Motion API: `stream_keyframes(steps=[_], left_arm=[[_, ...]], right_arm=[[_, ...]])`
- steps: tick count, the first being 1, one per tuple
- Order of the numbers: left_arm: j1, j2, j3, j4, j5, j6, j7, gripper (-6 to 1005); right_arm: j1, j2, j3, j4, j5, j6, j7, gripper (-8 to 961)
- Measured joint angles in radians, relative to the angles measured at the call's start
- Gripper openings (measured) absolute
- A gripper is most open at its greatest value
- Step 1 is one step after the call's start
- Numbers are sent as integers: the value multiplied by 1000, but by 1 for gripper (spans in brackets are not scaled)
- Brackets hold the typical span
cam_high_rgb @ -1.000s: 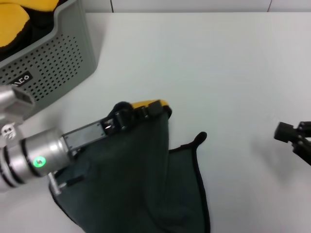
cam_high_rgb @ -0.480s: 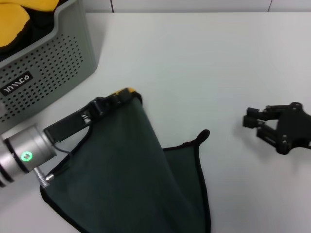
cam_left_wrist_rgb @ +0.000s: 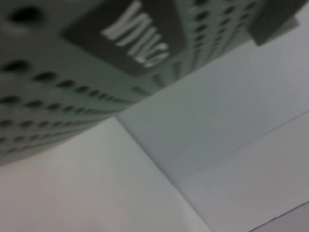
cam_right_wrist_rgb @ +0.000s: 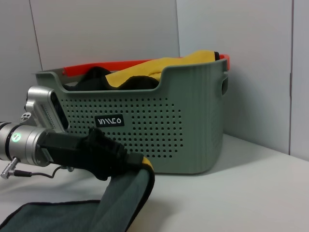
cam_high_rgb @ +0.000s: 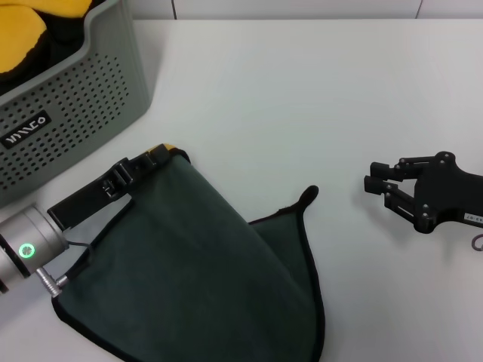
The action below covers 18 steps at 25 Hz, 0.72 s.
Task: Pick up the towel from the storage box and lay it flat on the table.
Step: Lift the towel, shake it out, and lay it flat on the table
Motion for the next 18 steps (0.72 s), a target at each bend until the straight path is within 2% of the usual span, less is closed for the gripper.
stream_keyframes(steps=[5, 9, 13, 15, 16, 18], left_arm=[[-2, 4, 0, 10, 3, -37, 3, 10], [5, 5, 4, 34, 5, 1, 4, 10], [1, 5, 1, 37, -1, 194, 36, 10], [1, 5, 1, 37, -1, 194, 36, 10], [-10, -2, -2, 55, -23, 374, 47, 10], [-14, -9, -2, 73, -28, 432, 45, 10]], right_arm=[[-1, 1, -3, 3, 29, 2, -22, 175], [-3, 1, -7, 10, 39, 43, -32, 178], [-1, 1, -20, 11, 40, 77, -34, 181], [0, 1, -23, 11, 42, 77, -38, 182], [0, 1, -23, 9, 43, 75, -41, 183], [0, 1, -27, 6, 44, 65, -44, 185]])
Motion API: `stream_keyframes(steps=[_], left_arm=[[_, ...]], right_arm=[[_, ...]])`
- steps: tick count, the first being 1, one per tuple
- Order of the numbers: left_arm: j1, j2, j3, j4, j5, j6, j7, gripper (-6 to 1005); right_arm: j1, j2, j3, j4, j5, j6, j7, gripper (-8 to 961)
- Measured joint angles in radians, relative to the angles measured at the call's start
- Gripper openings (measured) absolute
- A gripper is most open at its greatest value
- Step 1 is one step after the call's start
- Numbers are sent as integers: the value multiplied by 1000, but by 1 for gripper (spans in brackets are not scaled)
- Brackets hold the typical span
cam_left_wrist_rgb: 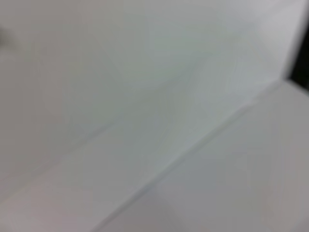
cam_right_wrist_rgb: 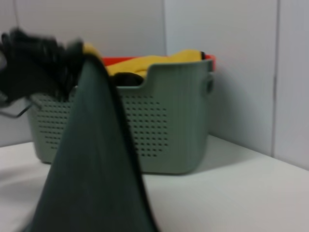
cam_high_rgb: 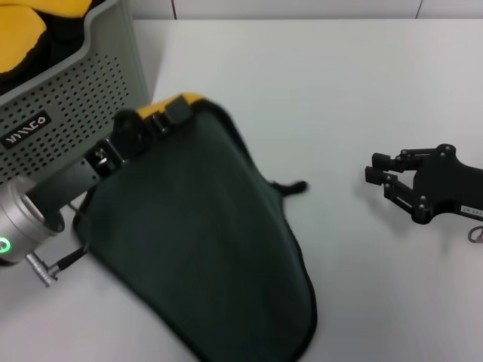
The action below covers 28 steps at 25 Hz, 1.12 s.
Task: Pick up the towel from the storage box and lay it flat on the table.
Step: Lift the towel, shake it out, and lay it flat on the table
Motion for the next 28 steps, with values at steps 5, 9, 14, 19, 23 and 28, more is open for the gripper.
stream_keyframes(steps=[5, 9, 14, 19, 23, 28], left_arm=[[-20, -22, 9, 78, -2, 100, -26, 10], [-59, -22, 25, 86, 11, 148, -36, 10], [-94, -19, 36, 111, 6, 221, -59, 9], [-122, -20, 36, 162, 0, 243, -107, 9], [-136, -22, 38, 167, 1, 244, -108, 9], [-134, -22, 38, 167, 4, 243, -104, 9]], right_arm=[[13, 0, -31, -3, 8, -42, -5, 188], [23, -2, -37, 0, 8, -58, -39, 191], [61, -3, -38, 24, 2, -59, -50, 195], [86, -4, -76, 36, 0, -61, -64, 199], [90, -5, -118, 17, 3, -70, -62, 240], [76, -7, -123, -29, 7, -156, -60, 370]])
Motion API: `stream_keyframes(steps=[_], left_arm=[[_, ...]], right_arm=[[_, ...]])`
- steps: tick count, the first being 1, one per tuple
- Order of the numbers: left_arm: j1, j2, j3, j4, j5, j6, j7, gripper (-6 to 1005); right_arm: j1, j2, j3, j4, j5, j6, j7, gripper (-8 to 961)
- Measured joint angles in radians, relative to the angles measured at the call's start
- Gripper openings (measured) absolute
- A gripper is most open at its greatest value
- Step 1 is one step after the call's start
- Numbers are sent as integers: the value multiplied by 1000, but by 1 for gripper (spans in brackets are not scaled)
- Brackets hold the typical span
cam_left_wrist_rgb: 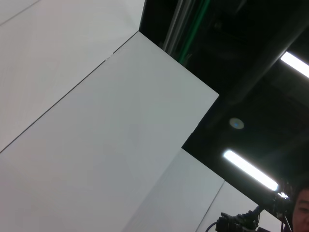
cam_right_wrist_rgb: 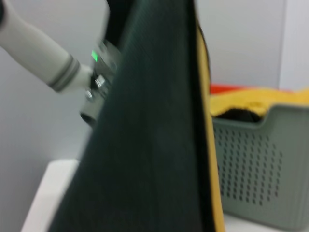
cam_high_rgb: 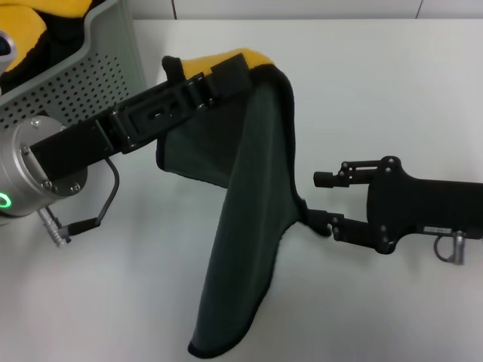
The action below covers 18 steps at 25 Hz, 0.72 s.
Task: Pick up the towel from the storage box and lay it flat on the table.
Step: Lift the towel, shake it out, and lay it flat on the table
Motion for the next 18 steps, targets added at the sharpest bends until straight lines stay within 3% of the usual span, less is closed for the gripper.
stream_keyframes(steps=[3, 15, 18], left_arm=[[6, 1, 0, -3, 2, 0, 4, 10], [8, -1, -1, -4, 5, 1, 14, 10], [10, -2, 0, -7, 5, 1, 19, 9]], right_arm=[[-7, -4, 27, -25, 1, -36, 8, 520], [64, -1, 8, 84, -8, 42, 20, 575], [77, 0, -13, 105, -12, 32, 22, 545]])
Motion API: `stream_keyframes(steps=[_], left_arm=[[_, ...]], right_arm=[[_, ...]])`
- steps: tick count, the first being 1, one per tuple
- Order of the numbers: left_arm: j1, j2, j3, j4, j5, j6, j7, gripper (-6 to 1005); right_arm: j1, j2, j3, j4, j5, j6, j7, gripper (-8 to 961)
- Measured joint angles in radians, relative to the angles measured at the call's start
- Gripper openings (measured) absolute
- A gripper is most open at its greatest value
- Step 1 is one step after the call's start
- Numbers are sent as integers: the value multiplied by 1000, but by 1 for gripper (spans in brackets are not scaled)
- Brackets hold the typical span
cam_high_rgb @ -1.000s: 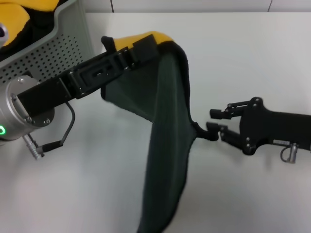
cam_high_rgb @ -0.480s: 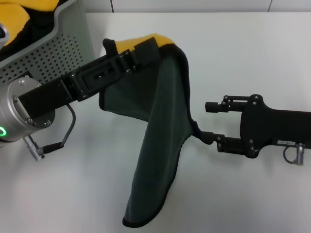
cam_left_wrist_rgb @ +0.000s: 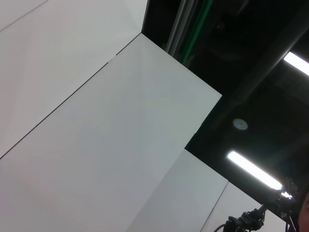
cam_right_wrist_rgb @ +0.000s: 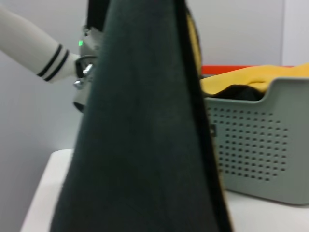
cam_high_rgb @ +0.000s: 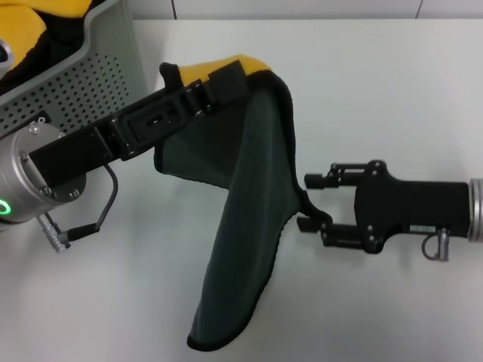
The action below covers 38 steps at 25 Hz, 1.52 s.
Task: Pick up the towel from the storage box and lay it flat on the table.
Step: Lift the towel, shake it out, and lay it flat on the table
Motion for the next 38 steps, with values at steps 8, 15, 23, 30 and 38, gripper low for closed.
stream_keyframes(steps=[8, 15, 23, 30, 38], left_arm=[[14, 0, 0, 0, 0, 0, 2, 9], [21, 0, 0, 0, 0, 0, 2, 10], [24, 0, 0, 0, 0, 2, 3, 10], [29, 0, 1, 0, 0, 2, 6, 10], [103, 20, -47, -55, -3, -8, 17, 10]], right_arm=[[-12, -3, -11, -6, 6, -7, 14, 465], [-10, -6, -10, -1, -7, 5, 13, 252], [-1, -5, -16, 3, -23, 19, 20, 91], [-4, -2, -11, -5, -20, 35, 18, 9], [-162, -21, 3, -355, -20, -3, 89, -1]])
